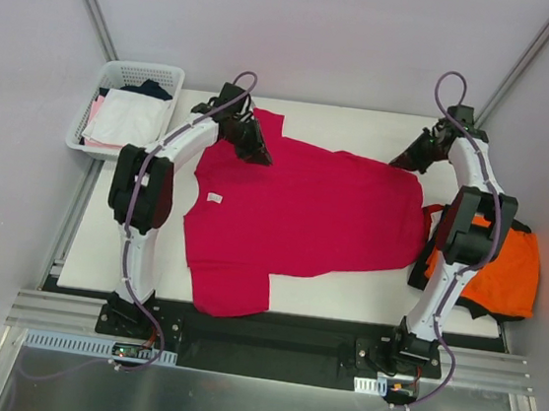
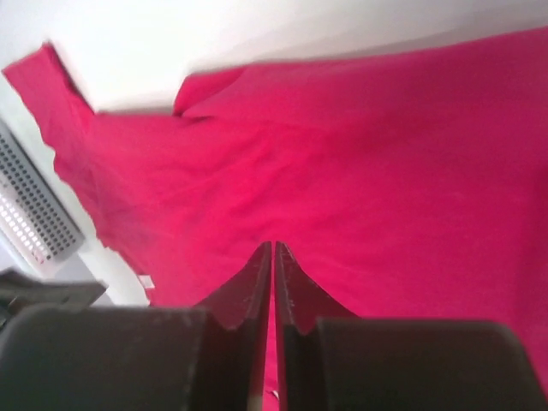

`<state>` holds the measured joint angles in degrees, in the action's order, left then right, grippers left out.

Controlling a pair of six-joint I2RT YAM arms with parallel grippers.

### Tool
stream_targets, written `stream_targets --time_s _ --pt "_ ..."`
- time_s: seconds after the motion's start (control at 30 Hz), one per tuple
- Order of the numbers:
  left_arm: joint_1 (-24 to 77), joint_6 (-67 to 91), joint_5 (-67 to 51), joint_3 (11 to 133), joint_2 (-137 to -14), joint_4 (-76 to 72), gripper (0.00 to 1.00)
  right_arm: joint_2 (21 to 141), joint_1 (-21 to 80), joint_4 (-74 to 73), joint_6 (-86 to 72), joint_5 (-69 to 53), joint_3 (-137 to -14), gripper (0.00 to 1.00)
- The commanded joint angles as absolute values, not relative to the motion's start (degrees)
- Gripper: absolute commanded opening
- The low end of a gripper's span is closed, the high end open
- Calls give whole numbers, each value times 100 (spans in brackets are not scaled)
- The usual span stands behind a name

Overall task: Fold and stack the t-shirts
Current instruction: Flatten the tshirt out

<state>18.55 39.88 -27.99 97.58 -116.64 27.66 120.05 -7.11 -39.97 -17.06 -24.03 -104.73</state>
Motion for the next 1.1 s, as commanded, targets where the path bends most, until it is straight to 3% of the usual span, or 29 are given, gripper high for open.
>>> stream_targets --time_s 0.0,0.3,0.43,0.53,0.77,1.07 --pt "1872 3981 -2619 10273 -12304 2751 3 12199 -361 -3938 -1679 -2803 -10406 6" --pt "1653 4078 -1838 10881 -12849 2760 0 12392 -9 -4025 -1600 -3278 -10151 6" --pt "1363 4438 -1434 10601 -12640 2812 7 12401 306 -4218 -1635 -3296 -10186 7" --pt "1161 4894 -1179 10144 -12359 2839 7 12297 597 -4447 -1573 -3103 -10169 8" --pt "1195 4983 -1318 10485 -12313 2892 8 12173 1344 -4896 -1441 -1759 -10134 8" --pt "1301 4667 -1590 10407 -12199 2883 9 12410 1670 -4869 -1556 -1600 -10442 7"
